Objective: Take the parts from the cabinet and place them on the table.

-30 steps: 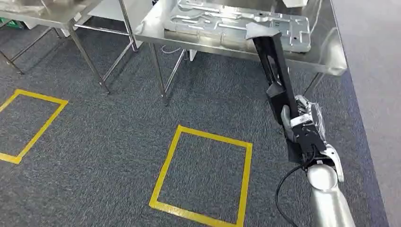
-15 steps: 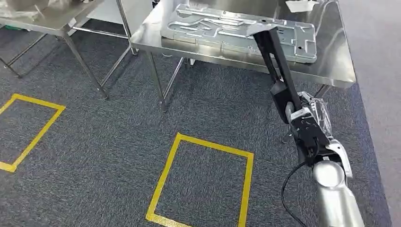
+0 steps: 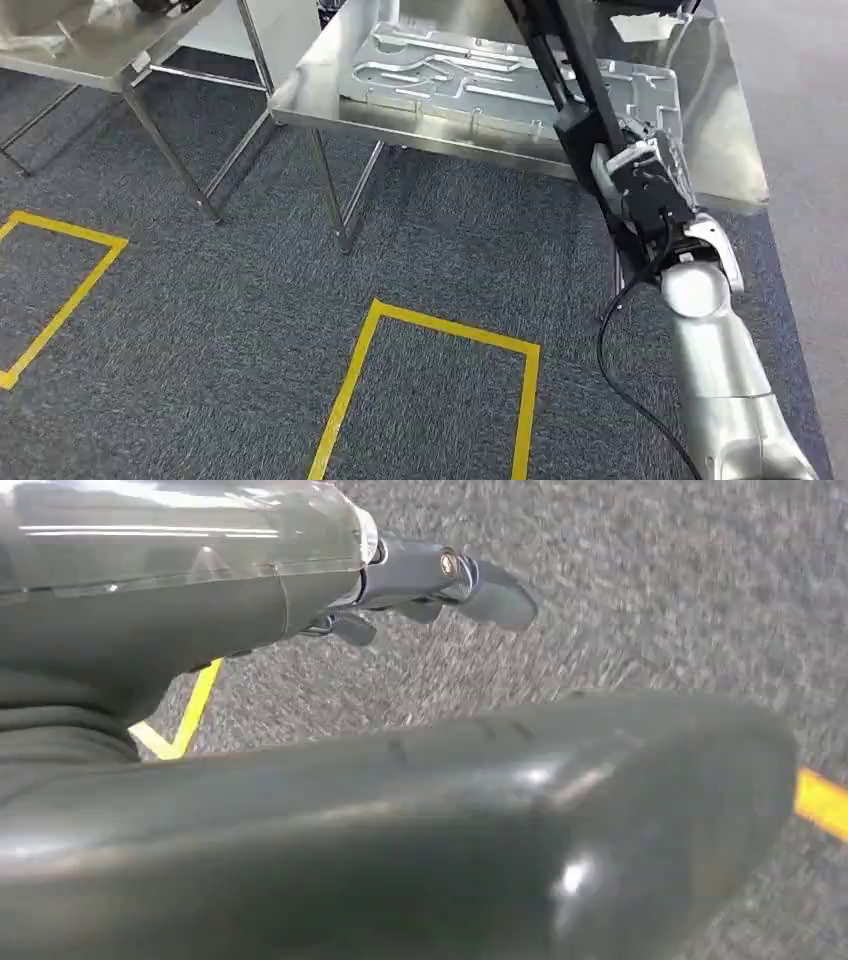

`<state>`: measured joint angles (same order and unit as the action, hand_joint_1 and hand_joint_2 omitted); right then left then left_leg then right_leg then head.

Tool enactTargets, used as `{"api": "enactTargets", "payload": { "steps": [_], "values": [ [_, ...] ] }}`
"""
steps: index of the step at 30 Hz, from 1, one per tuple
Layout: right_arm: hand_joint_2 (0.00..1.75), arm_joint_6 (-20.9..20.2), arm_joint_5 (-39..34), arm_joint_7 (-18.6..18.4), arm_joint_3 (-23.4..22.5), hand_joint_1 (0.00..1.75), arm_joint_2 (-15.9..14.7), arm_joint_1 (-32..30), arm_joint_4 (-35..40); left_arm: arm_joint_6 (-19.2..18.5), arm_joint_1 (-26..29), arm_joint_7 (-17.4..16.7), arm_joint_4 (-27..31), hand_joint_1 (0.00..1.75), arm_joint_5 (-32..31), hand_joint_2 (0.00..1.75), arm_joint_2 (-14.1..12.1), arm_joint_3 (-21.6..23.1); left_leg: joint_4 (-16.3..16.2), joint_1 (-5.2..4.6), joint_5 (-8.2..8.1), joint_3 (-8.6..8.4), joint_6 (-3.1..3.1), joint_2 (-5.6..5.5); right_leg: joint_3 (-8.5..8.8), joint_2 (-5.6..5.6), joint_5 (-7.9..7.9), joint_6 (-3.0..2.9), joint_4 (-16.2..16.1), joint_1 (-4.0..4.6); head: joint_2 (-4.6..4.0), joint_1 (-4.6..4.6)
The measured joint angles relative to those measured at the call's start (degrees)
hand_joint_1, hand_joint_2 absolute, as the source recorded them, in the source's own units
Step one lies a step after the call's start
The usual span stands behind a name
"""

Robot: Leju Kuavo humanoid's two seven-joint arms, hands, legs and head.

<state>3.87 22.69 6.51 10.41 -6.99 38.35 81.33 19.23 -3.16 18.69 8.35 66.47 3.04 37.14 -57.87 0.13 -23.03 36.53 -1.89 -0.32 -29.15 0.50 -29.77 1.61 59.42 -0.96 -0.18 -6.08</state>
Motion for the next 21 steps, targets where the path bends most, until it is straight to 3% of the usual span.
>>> {"api": "enactTargets", "payload": {
  "steps": [2,4,5,6,7,8,9,10,11,12,13,15,17,19,20,21],
  "values": [
    [1.75,0.0,-0.2,-0.1,0.7,1.75,0.0,2.1,-1.2,0.0,-0.1,0.0,0.0,0.00,0.0,0.00,-0.1,0.1,0.2,-0.04,-0.75,-0.97,-0.78,-0.04,-4.14,-0.20,-0.24,0.42,7.1,0.06,0.00,0.02],
    [1.75,0.1,-0.2,-0.3,1.0,1.75,0.0,3.1,-2.5,0.2,-0.2,0.0,0.0,0.00,0.2,0.00,-0.1,0.1,0.2,-0.07,-1.89,-2.15,-0.85,-0.27,-9.63,-0.21,-4.34,0.64,14.3,0.03,0.00,0.02],
    [1.75,0.1,-0.2,-0.3,1.3,1.75,0.0,3.3,-3.0,0.2,-0.1,0.0,0.0,0.00,0.2,0.00,-0.1,0.1,0.2,-0.07,-2.47,-2.87,-0.84,-0.41,-11.39,-0.22,-6.12,0.75,15.7,0.03,0.00,0.02],
    [1.75,0.1,-0.1,-0.4,1.5,1.75,0.0,3.4,-3.5,0.2,0.0,0.0,0.0,0.00,0.2,0.00,-0.1,0.1,0.2,-0.07,-3.13,-3.79,-0.80,-0.58,-12.23,-0.23,-6.46,0.79,15.0,0.03,0.00,0.02],
    [1.75,0.1,0.1,-0.5,1.7,1.75,0.0,3.7,-3.9,0.2,0.0,0.0,0.0,0.00,0.3,0.00,0.0,0.2,0.2,-0.09,-3.86,-4.79,-0.74,-0.73,-12.02,-0.24,-5.12,0.66,12.2,0.04,0.00,0.02],
    [1.75,0.1,0.3,-0.5,2.0,1.75,0.0,4.1,-4.3,0.3,0.0,0.0,0.0,0.00,0.4,0.00,0.0,0.2,0.2,-0.15,-4.59,-5.87,-0.68,-0.78,-11.10,-0.23,-2.00,0.28,7.9,0.10,0.00,0.02],
    [1.75,0.1,0.3,-0.5,2.2,1.75,0.0,4.6,-4.7,0.4,0.0,0.0,0.0,0.00,0.4,0.00,0.0,0.2,0.2,-0.18,-5.30,-6.79,-0.56,-0.78,-10.10,-0.25,2.66,-0.17,3.2,0.24,0.00,0.02],
    [1.75,0.1,0.3,-0.5,2.3,1.75,0.0,5.0,-5.2,0.5,0.2,-0.1,0.0,0.00,0.6,0.00,0.1,0.2,0.3,-0.18,-5.90,-6.87,-0.39,-0.86,-9.74,-0.46,8.58,-0.89,-0.9,0.49,0.00,0.02],
    [1.75,0.3,0.4,-0.5,2.4,1.75,0.0,5.5,-5.8,0.7,0.0,-0.1,0.0,0.00,0.6,0.00,0.1,0.2,0.2,-0.33,-6.40,-7.63,0.07,-1.14,-9.91,-0.39,8.15,-0.81,-1.2,0.94,0.00,0.02],
    [1.75,0.2,0.5,-0.6,2.6,1.75,0.0,5.8,-6.1,0.9,-0.2,-0.1,0.0,0.00,0.6,0.00,0.1,0.2,0.3,-0.32,-6.81,-7.63,0.44,-1.13,-9.55,-0.30,7.17,-1.10,-1.1,1.05,0.00,0.06],
    [1.75,0.2,0.6,-0.7,2.7,1.75,0.0,5.9,-6.2,0.9,-0.1,-0.1,0.0,0.00,0.7,0.00,0.2,0.2,-0.3,-0.37,-6.67,-8.14,0.75,-1.02,-9.39,-0.19,7.90,-1.47,-1.5,1.10,0.00,0.09],
    [1.75,0.2,0.7,-0.7,3.0,1.75,0.1,6.6,-6.5,1.2,-0.1,-0.1,0.0,0.00,0.8,0.00,0.2,0.2,-2.6,-0.47,-5.87,-6.88,1.41,-0.97,-7.97,-0.19,7.37,-2.03,-1.8,0.45,0.00,0.09],
    [1.75,0.2,0.5,-0.6,3.1,1.75,0.2,7.8,-7.0,1.4,-0.2,-0.1,0.0,0.00,0.8,0.00,0.2,0.2,-9.0,-0.25,-6.06,-3.73,1.80,-0.57,-6.67,-0.34,6.38,-2.76,-2.0,0.46,0.00,0.07],
    [1.75,0.1,0.2,-0.3,3.1,1.75,0.2,8.4,-7.6,1.4,-0.3,-0.1,0.0,0.00,0.9,0.00,0.2,0.2,-15.8,0.15,-10.07,1.24,2.14,-0.41,-5.60,-0.34,5.31,-2.82,-2.0,0.47,0.00,0.07],
    [1.75,0.1,0.0,-0.2,3.1,1.75,0.2,8.4,-7.9,1.4,-0.2,-0.1,0.0,0.00,1.0,0.00,0.2,0.2,-17.7,0.29,-12.06,3.06,2.35,-0.32,-4.94,-0.33,4.77,-2.79,-2.0,0.46,0.00,0.07],
    [1.75,0.0,-0.1,0.0,3.2,1.75,0.3,8.4,-8.2,1.6,-0.1,-0.1,0.0,0.00,1.1,0.00,0.2,0.2,-17.8,0.49,-12.70,4.11,2.61,-0.21,-4.17,-0.26,4.18,-2.71,-2.0,0.40,0.00,0.07]
  ]
}}
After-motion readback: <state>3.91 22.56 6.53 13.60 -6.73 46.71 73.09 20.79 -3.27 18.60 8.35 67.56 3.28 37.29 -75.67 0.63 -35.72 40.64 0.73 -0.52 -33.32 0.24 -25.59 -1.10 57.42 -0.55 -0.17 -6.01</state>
